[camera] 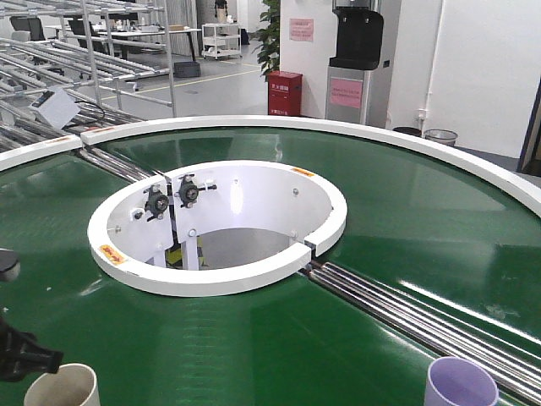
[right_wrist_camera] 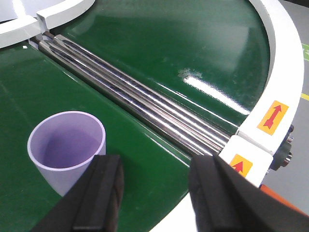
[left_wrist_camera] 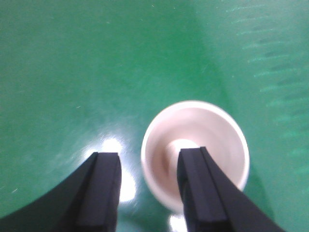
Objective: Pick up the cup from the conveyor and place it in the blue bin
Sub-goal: 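Close left gripper on cream cup rim, right gripper on lavender cup rim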
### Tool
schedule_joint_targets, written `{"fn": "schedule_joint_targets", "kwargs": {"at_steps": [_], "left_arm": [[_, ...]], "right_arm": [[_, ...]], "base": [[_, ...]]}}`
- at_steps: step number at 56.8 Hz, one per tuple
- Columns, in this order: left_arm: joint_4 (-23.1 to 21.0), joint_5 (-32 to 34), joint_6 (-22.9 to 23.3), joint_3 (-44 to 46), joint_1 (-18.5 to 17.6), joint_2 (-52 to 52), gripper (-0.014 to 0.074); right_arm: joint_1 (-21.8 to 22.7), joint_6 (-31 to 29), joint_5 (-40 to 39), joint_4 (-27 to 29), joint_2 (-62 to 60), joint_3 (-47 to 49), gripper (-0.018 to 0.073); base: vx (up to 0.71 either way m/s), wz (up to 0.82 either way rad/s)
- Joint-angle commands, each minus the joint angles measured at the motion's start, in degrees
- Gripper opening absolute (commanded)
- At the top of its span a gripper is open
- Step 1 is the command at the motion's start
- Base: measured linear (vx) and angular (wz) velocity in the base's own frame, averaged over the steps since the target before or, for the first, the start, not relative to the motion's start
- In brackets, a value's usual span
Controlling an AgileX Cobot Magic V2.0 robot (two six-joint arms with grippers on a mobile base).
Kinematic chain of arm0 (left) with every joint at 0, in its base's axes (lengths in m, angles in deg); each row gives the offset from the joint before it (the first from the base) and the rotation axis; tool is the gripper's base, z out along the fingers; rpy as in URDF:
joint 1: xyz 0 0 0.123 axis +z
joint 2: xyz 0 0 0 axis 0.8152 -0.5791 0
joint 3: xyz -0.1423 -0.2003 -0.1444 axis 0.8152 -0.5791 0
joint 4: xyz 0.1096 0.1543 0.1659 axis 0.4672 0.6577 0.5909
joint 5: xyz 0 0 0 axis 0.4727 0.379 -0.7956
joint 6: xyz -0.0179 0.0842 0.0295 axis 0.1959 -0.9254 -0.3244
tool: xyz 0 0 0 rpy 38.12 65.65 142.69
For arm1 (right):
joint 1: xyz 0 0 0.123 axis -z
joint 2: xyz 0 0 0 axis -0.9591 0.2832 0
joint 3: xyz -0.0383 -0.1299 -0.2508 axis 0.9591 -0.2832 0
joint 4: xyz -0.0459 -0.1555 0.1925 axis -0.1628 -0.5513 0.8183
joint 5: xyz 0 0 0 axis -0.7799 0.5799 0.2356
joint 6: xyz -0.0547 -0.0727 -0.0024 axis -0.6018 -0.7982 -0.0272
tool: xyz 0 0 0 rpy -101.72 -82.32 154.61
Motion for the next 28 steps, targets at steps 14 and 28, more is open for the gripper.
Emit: {"fn": "schedule_joint_targets", "kwargs": {"at_steps": [14, 28], "left_arm": [[-1.2, 1.0, -0.3, 5.2, 0.1, -9.7, 0.0430], [-1.1, 3.7, -0.3, 5.2, 0.1, -14.0, 0.0430]], "right_arm": [[0.3, -0.3, -4.5, -0.7, -0.1, 2.0, 0.0404], [0.3, 0.0, -3.6, -0.3, -0.1, 2.0, 0.0404]], "base": [[0.00, 0.00], [0.00, 0.00]]}}
